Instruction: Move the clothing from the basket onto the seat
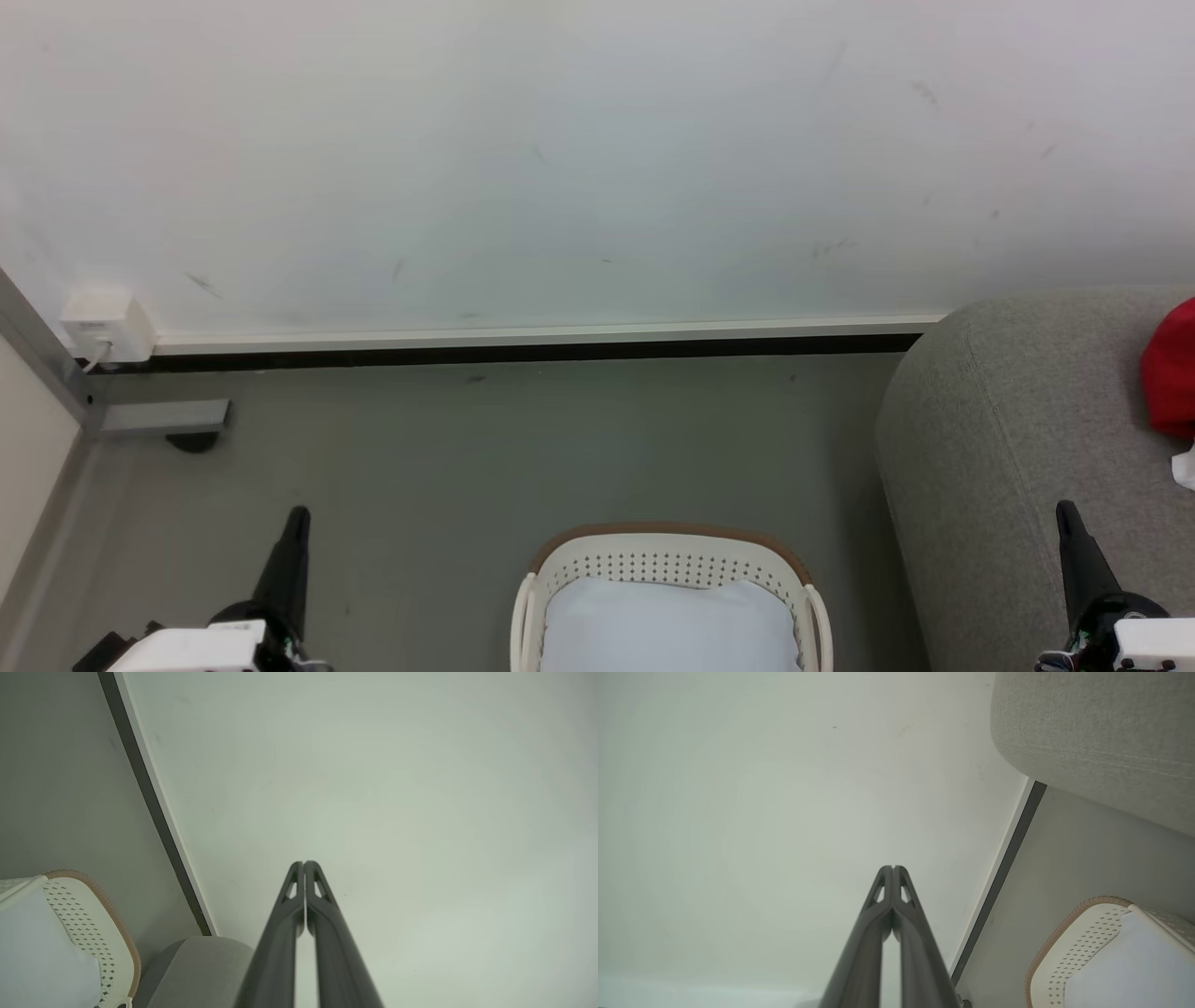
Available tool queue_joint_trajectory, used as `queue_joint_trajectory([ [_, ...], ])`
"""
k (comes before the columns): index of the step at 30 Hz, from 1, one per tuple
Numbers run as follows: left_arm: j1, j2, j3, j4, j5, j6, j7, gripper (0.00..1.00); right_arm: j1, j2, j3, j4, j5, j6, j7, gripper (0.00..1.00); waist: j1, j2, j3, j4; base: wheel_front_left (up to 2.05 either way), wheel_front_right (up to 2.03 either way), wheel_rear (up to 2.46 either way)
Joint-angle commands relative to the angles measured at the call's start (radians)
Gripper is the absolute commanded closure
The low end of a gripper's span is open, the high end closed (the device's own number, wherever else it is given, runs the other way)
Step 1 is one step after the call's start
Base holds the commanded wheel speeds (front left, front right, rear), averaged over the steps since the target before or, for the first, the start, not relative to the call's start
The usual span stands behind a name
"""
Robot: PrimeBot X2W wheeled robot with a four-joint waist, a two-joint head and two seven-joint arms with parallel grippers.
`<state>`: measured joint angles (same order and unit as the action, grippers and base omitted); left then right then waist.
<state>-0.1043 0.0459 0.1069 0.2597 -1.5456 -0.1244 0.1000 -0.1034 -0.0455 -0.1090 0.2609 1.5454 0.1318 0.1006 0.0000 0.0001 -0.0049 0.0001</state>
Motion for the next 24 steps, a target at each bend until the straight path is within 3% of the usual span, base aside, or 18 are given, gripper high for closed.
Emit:
queue_joint_trajectory([
  [1, -0.013, 0.007, 0.005, -0.006, -0.027, -0.007, 0.006, 1.00, -0.016, -0.008, -0.006, -0.006, 0.020, -0.002, 0.005, 1.00, 0.0000, -0.0001, 0.001, 0.000, 0.00, 0.00, 0.00],
  [9, -0.016, 0.007, 0.012, -0.011, -0.075, -0.010, 0.020, 1.00, -0.016, -0.008, -0.009, -0.015, 0.071, -0.002, 0.019, 1.00, 0.0000, -0.0001, 0.005, 0.000, 0.00, 0.00, 0.00],
  [24, -0.015, 0.007, 0.012, -0.011, -0.071, -0.009, 0.020, 1.00, -0.016, -0.008, -0.009, -0.015, 0.067, -0.002, 0.018, 1.00, 0.0000, -0.0001, 0.005, 0.000, 0.00, 0.00, 0.00],
])
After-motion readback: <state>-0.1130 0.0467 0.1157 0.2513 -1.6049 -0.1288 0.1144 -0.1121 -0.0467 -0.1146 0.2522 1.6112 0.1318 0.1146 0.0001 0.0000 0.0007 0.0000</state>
